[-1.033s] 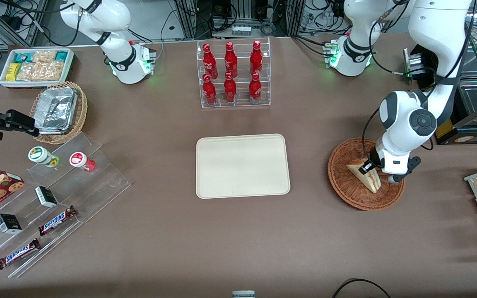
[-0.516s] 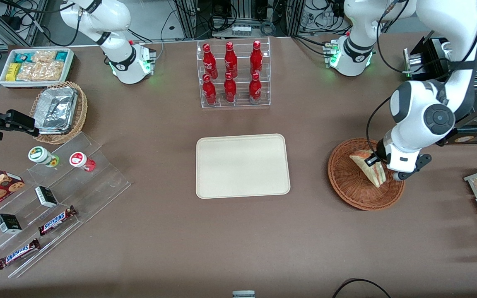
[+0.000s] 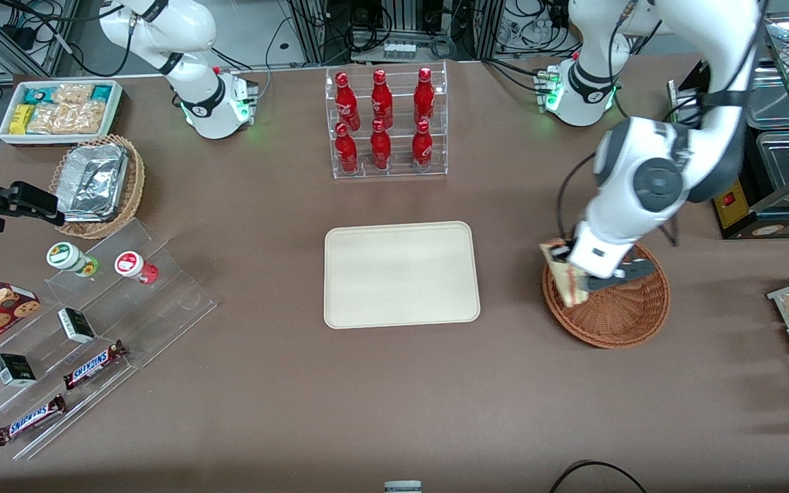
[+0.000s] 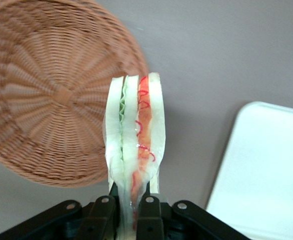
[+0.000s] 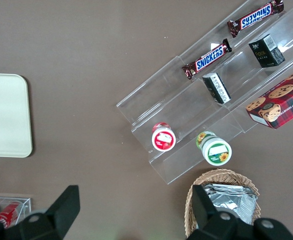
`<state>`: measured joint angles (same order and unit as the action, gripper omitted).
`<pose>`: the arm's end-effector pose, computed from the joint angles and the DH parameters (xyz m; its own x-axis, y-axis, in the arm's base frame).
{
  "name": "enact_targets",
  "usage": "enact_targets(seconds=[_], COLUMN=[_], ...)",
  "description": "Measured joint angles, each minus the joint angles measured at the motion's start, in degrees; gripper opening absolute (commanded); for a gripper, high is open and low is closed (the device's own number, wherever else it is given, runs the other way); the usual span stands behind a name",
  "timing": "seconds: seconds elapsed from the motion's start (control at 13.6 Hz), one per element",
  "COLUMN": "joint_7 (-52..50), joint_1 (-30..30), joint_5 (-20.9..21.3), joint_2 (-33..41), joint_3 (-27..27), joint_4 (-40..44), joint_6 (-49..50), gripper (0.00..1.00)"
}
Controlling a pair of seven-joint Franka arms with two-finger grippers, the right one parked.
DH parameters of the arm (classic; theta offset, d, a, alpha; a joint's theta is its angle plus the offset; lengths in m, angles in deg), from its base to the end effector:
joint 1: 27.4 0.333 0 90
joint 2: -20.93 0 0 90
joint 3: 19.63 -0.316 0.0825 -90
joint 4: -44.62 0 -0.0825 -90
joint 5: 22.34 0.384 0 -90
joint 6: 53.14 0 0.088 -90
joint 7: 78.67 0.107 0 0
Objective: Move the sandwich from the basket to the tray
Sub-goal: 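Lift the sandwich with the left gripper and carry it over the tray, then lower the sandwich onto the tray and open the left gripper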
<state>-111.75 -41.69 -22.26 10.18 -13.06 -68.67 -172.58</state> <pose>0.5459 -0.2059 0.3685 0.9741 0.2124 -0.0772 0.2110 -0.9771 -0.0262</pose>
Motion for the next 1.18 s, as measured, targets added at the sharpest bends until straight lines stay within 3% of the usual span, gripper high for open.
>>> enact_targets(seconds=[0.66, 1.18], joint_7=[-0.13, -3.63], joint_1=[-15.52, -21.61], joint_5=[-0.12, -2.54], joint_2=[-13.26, -23.37], joint_3=[0.28, 0.30], joint_4=[12.76, 23.77], joint_6=[-0.05, -0.09], gripper=[0.00, 0.00])
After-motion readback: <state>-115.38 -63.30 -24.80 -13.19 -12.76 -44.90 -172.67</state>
